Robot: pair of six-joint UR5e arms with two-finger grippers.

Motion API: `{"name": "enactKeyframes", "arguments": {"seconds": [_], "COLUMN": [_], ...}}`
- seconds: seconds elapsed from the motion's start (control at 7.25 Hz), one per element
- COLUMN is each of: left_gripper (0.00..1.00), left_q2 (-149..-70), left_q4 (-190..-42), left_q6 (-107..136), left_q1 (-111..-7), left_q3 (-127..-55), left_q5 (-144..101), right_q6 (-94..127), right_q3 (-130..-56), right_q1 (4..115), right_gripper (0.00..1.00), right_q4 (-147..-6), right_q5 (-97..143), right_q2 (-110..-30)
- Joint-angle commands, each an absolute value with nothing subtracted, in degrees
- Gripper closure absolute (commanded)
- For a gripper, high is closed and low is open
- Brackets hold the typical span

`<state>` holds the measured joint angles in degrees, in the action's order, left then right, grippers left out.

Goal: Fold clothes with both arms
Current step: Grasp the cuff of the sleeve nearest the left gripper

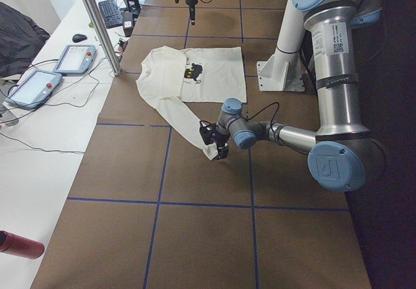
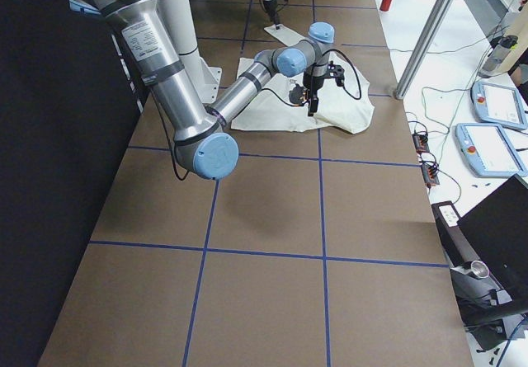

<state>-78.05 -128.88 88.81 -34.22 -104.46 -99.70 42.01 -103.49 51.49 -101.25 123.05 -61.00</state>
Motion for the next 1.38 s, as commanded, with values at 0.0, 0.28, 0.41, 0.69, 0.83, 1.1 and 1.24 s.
{"name": "enactKeyframes", "arguments": {"seconds": [0.0, 0.28, 0.41, 0.69, 0.83, 1.1, 1.24], "left_gripper": [0.25, 0.56, 0.63, 0.66, 0.66, 0.91, 1.0], "left_q2": [-78.0, -78.0, -78.0, -78.0, -78.0, -78.1, -78.1], "left_q4": [-128.8, -128.8, -128.7, -128.7, -128.7, -128.7, -128.7], "left_q6": [88.9, 88.9, 88.9, 88.9, 88.9, 88.9, 88.9], "left_q1": [-33.9, -33.9, -33.8, -33.8, -33.8, -33.8, -33.8], "left_q3": [-104.4, -105.3, -105.6, -105.6, -105.5, -105.6, -105.8], "left_q5": [-99.6, -99.6, -99.7, -99.7, -99.7, -99.8, -99.9], "right_q6": [42.0, 42.0, 42.0, 41.9, 42.0, 42.0, 42.0], "right_q3": [-103.5, -103.5, -103.5, -103.4, -103.3, -103.2, -103.2], "right_q1": [51.4, 51.4, 51.4, 51.4, 51.3, 51.3, 51.3], "right_gripper": [0.0, 0.0, 0.0, 0.0, 0.0, 0.0, 0.0], "right_q4": [-101.2, -101.2, -101.2, -101.2, -101.2, -101.2, -101.2], "right_q5": [123.0, 123.1, 123.1, 123.0, 123.0, 123.0, 123.0], "right_q2": [-60.8, -60.6, -60.6, -60.6, -60.6, -60.6, -60.6]}}
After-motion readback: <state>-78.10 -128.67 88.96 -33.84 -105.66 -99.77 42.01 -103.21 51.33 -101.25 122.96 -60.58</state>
